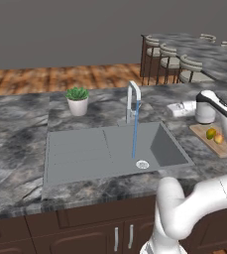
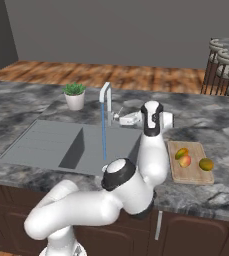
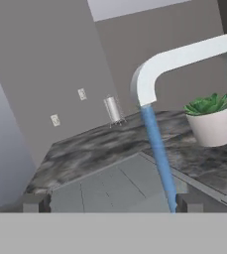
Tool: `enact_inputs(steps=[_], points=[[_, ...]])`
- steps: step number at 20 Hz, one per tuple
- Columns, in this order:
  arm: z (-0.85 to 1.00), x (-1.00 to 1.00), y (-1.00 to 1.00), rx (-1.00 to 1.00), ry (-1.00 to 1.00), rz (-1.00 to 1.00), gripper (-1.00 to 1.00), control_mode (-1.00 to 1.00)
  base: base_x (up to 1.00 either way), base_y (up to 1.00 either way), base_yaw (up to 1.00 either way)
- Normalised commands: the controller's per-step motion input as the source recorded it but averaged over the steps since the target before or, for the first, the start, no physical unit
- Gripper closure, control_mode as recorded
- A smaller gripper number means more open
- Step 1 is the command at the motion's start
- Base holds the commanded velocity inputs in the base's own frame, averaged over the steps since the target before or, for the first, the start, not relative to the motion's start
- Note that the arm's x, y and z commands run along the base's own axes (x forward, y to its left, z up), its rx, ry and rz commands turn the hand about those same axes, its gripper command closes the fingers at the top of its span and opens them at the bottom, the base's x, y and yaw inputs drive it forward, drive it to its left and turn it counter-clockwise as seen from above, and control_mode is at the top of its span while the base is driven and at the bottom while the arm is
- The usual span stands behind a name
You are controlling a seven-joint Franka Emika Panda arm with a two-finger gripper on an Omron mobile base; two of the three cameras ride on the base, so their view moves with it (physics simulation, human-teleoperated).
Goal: Pick the mango, orange, mango from the sink and place them on the cutting board to airdry. Then turn off the sink faucet.
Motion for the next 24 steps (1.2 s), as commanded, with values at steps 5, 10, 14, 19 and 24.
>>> enact_inputs(steps=[5,10,14,19,24], points=[[0.0,0.53,0.06,0.0,0.02,-0.02,-1.0,-1.0,0.0,0.0,0.0],[0.04,0.43,0.08,0.0,0.06,-0.05,-1.0,-1.0,0.0,0.0,0.0],[-0.02,0.43,0.01,0.0,0.11,-0.08,-1.0,-1.0,0.0,0.0,0.0],[-0.19,0.37,0.01,0.0,0.13,-0.09,-1.0,-1.0,0.0,0.0,0.0],[-0.48,0.24,0.03,0.0,0.04,-0.05,-1.0,-1.0,0.0,0.0,0.0]])
